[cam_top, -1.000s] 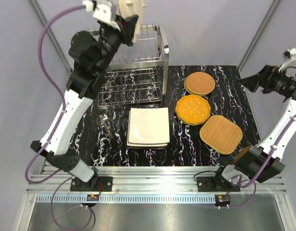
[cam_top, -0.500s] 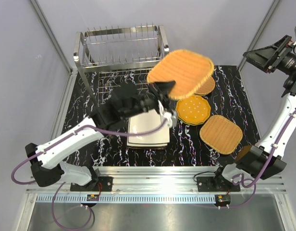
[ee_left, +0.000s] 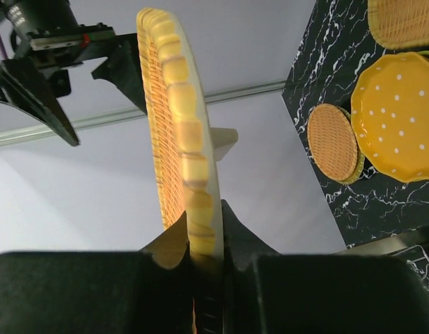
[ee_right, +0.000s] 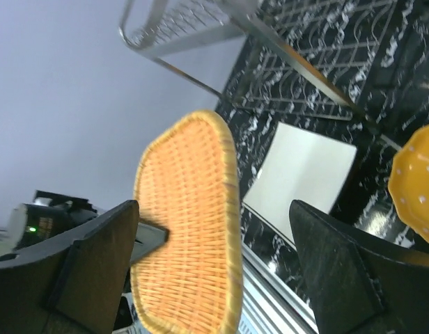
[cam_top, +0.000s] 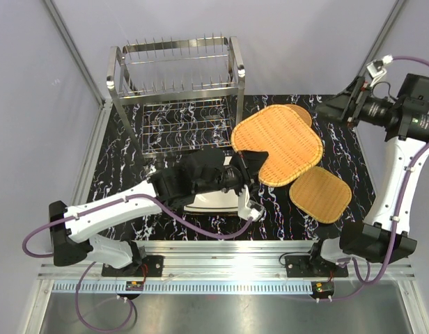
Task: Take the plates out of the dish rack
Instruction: Pass the plate from the left arm to the right, then place the plate on the table
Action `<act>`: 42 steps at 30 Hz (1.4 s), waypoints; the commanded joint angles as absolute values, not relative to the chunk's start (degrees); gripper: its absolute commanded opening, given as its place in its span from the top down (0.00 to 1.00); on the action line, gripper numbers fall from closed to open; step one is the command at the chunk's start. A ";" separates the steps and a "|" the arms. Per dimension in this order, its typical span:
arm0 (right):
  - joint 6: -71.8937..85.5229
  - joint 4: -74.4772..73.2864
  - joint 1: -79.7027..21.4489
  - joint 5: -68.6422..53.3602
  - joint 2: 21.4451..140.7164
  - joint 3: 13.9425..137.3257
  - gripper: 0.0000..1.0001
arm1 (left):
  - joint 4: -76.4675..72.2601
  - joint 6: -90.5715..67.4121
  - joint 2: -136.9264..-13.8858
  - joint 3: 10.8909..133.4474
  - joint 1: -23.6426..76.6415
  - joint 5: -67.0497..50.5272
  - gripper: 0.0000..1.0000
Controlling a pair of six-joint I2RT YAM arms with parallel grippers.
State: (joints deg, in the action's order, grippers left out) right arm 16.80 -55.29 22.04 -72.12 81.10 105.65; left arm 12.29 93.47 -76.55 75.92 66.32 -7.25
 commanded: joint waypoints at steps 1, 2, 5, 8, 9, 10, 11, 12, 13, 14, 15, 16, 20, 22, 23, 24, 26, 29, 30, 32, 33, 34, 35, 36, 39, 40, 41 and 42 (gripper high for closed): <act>0.63 -69.51 20.04 -66.18 79.28 102.67 0.05 | 3.43 96.42 -75.06 75.33 67.76 -7.12 1.00; -1.47 -71.35 17.86 -66.18 78.93 101.61 0.05 | 3.43 96.24 -74.80 74.54 68.02 -7.12 1.00; -7.72 -74.08 13.99 -65.65 77.26 97.39 0.09 | 3.25 96.33 -74.36 73.31 68.64 -7.12 1.00; -12.74 -76.19 13.01 -69.16 77.34 95.45 0.17 | 3.34 96.33 -73.92 72.34 69.26 -7.29 1.00; -14.57 -76.72 12.22 -69.43 77.78 94.58 0.22 | 3.17 96.24 -73.74 71.81 69.61 -7.29 1.00; -15.11 -77.34 12.04 -69.61 77.96 94.05 0.28 | 2.90 96.24 -73.65 71.46 69.78 -7.03 1.00; -15.64 -78.13 11.78 -69.78 78.22 93.43 0.33 | 2.73 96.24 -73.48 71.37 69.96 -6.77 1.00; -17.47 -78.83 11.52 -70.31 78.48 92.82 0.38 | 2.72 96.24 -73.30 70.85 70.05 -6.68 1.00; -17.84 -79.10 11.43 -71.44 78.49 92.38 0.52 | 2.64 96.15 -73.21 70.58 70.05 -6.33 1.00; -17.84 -79.28 11.34 -71.80 78.40 92.11 0.58 | 2.55 95.98 -73.04 70.40 70.05 -6.15 1.00; -17.84 -79.28 11.16 -72.68 78.14 91.50 0.65 | 2.37 95.80 -72.95 70.05 70.05 -6.15 1.00; -17.84 -79.28 11.08 -73.21 78.05 91.15 0.71 | 2.03 95.54 -72.78 69.44 70.05 -6.15 1.00; -15.82 -77.35 11.07 -75.58 76.47 88.60 1.00 | 0.27 94.22 -72.51 68.12 70.40 -6.06 1.00; -11.97 -74.72 11.07 -76.29 75.24 86.93 1.00 | -1.30 92.74 -72.42 67.42 70.49 -5.72 0.91; -10.21 -71.31 11.16 -76.38 73.76 86.23 1.00 | -2.01 91.94 -72.33 66.98 70.49 -5.63 0.82; -5.58 -69.19 11.25 -76.38 72.96 84.39 1.00 | -2.80 91.06 -72.16 66.54 70.49 -5.45 0.72; -1.25 -63.84 12.73 -75.94 71.37 82.36 1.00 | -5.96 87.03 -71.37 64.70 70.49 -4.84 0.53; 2.98 -62.05 17.90 -74.19 69.53 79.19 1.00 | -10.80 81.40 -69.71 61.10 70.49 -3.52 0.18; 3.34 -62.14 19.67 -73.48 69.35 78.23 1.00 | -12.99 79.99 -69.09 60.04 70.49 -3.08 0.09; 3.78 -61.88 22.57 -72.08 68.91 77.44 1.00 | -14.32 77.62 -67.25 58.28 70.49 -1.76 0.01; 3.61 -62.14 25.20 -69.37 68.73 77.00 1.00 | -16.24 76.65 -66.63 56.71 70.58 -0.45 0.01; 3.52 -62.31 26.18 -67.87 68.56 76.73 1.00 | -16.96 74.99 -66.01 55.73 70.58 -0.09 0.01; 3.52 -62.05 27.32 -66.29 68.03 76.12 1.00 | -17.40 74.36 -65.22 55.11 70.58 1.30 0.01; 3.34 -62.14 28.90 -62.96 67.77 75.77 1.00 | -18.27 72.96 -64.00 53.80 70.58 3.15 0.01; 4.92 -61.18 30.93 -55.93 66.45 73.48 1.00 | -18.89 71.55 -61.01 51.78 70.58 5.62 0.01; 5.36 -60.39 32.24 -54.16 66.10 72.95 1.00 | -19.16 70.24 -60.39 50.72 70.58 7.19 0.01; 5.97 -59.77 32.78 -51.88 65.48 71.91 1.00 | -19.33 69.44 -59.77 50.10 70.58 8.16 0.01; 6.93 -59.33 33.48 -47.33 65.30 71.55 1.00 | -19.34 68.65 -58.98 49.58 70.58 9.83 0.01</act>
